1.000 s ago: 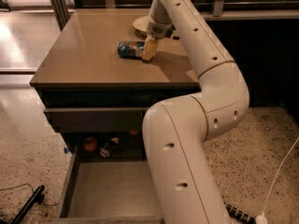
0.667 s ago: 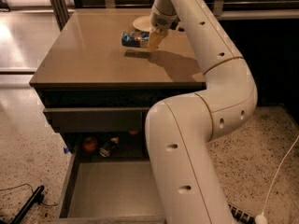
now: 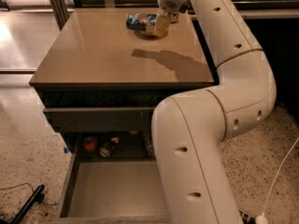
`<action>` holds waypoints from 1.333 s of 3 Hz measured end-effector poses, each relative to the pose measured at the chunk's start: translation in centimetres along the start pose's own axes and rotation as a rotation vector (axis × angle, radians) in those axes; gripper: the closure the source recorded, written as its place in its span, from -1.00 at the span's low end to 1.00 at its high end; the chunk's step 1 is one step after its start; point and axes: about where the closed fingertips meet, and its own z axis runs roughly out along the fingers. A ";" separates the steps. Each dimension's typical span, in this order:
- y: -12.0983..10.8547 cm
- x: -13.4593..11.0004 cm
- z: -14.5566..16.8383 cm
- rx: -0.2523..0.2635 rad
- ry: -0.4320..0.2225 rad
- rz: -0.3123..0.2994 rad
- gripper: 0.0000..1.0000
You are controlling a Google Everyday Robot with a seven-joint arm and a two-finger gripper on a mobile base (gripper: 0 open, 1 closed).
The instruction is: Place redbull can into middle drawer
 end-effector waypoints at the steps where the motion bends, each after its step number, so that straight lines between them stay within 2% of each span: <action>1: -2.9 4.9 -6.2 0.126 -0.003 0.112 1.00; 2: -3.2 4.6 -6.0 0.138 -0.006 0.107 1.00; 3: -5.0 4.0 -6.3 0.211 -0.018 0.091 1.00; 4: -5.6 3.9 -6.6 0.248 -0.027 0.051 1.00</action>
Offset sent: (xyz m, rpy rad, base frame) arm -0.0081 -0.0492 0.0382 0.0267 -0.0676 -0.0993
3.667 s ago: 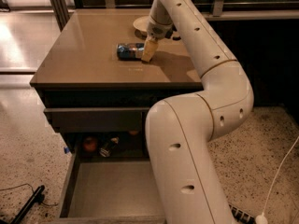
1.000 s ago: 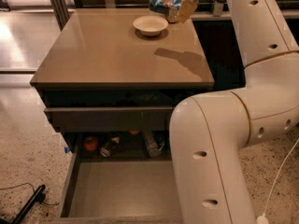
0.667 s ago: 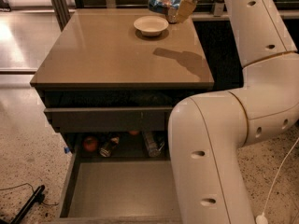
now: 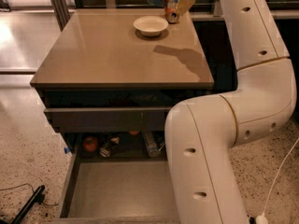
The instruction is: Place redbull can into middle drawer
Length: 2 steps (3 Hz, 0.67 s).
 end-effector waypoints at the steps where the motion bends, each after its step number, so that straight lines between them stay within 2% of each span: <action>1: 1.8 1.4 1.1 -0.025 0.011 -0.023 1.00; 2: 6.6 4.4 5.7 -0.073 0.009 -0.015 1.00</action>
Offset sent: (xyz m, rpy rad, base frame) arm -0.1621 -0.0102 -0.0544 -0.0288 -0.0416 0.0453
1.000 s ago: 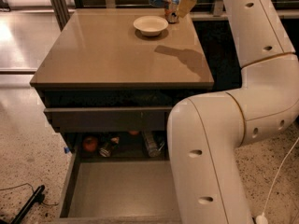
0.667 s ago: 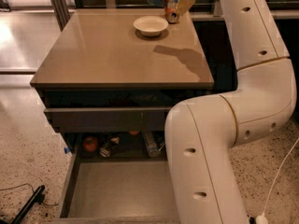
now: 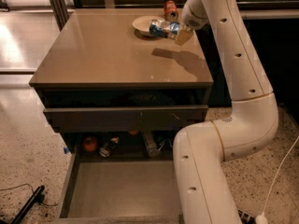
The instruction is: Place redbull can into middle drawer
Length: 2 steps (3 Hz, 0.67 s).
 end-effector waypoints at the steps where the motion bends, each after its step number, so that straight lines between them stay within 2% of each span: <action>1: -0.2 -0.2 0.5 0.007 -0.009 0.005 1.00; 2: -2.0 0.4 -2.3 0.047 -0.005 0.045 1.00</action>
Offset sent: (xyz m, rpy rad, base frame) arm -0.0016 -0.0229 0.0404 0.0414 -0.0103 -0.0658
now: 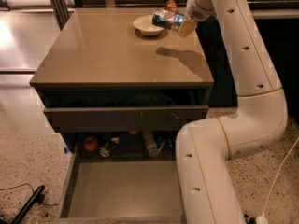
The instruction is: Place redbull can into middle drawer
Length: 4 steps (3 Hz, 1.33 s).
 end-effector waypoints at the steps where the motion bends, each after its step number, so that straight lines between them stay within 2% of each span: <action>1: -2.4 0.4 -6.1 0.096 0.013 0.017 1.00; 2: -3.2 1.8 -10.3 0.147 0.041 0.035 1.00; 3: 0.2 5.6 -16.7 0.252 0.028 0.060 1.00; 4: -0.5 4.4 -16.9 0.280 -0.001 0.047 1.00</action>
Offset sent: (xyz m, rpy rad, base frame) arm -0.0743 -0.0623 0.1218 -0.0591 -0.1320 -0.1293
